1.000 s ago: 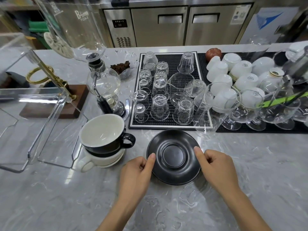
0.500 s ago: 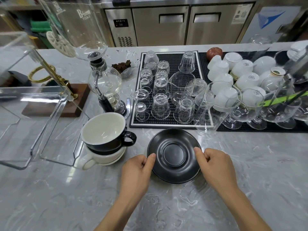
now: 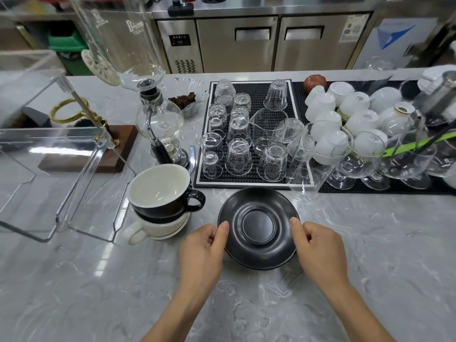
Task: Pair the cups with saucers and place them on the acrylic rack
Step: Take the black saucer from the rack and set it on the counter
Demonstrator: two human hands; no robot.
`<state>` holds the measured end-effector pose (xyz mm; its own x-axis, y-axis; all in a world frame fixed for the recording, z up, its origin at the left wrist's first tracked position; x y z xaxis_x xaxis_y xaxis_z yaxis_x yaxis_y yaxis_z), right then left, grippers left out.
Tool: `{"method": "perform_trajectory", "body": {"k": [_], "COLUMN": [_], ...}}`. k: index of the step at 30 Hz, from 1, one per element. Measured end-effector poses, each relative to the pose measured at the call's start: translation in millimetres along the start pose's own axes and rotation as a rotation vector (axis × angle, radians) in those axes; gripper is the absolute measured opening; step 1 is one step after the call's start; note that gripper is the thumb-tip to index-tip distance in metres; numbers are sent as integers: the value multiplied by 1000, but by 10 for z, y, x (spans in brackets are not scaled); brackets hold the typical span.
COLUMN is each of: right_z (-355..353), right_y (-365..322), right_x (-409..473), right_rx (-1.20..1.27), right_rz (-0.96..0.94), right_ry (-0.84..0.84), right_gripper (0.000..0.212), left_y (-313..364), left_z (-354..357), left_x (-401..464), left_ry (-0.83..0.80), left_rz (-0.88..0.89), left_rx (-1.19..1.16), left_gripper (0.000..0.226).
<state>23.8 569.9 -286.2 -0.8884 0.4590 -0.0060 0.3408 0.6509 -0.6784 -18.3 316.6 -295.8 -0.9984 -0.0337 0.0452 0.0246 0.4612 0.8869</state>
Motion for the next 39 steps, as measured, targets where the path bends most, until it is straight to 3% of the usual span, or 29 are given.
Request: {"method": "perform_trajectory", "body": {"k": [19, 39], "right_z": [-109, 914], "right_y": [-281, -976], "right_x": [-733, -1634], "right_rx": [67, -60], "right_rz": [-86, -18], "right_ry": [64, -68], "right_gripper": [60, 58], "left_y": [71, -825], "left_z": [-531, -1808], "left_x": [-489, -782], "left_ry": [-4, -47], "left_rz": [38, -1], "left_rx": [-48, 65], "left_gripper": [57, 56]}}
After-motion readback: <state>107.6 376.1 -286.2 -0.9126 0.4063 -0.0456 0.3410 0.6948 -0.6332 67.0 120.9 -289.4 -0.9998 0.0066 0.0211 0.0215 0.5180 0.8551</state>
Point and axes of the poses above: each hand's wrist, its own x-axis towards the middle knuckle, its own z-axis out of the palm, y = z × x, the point moved 8 cm from there along x, towards the middle knuckle, and after that the axes turned 3 degrees about z, right-handed, at the moved point
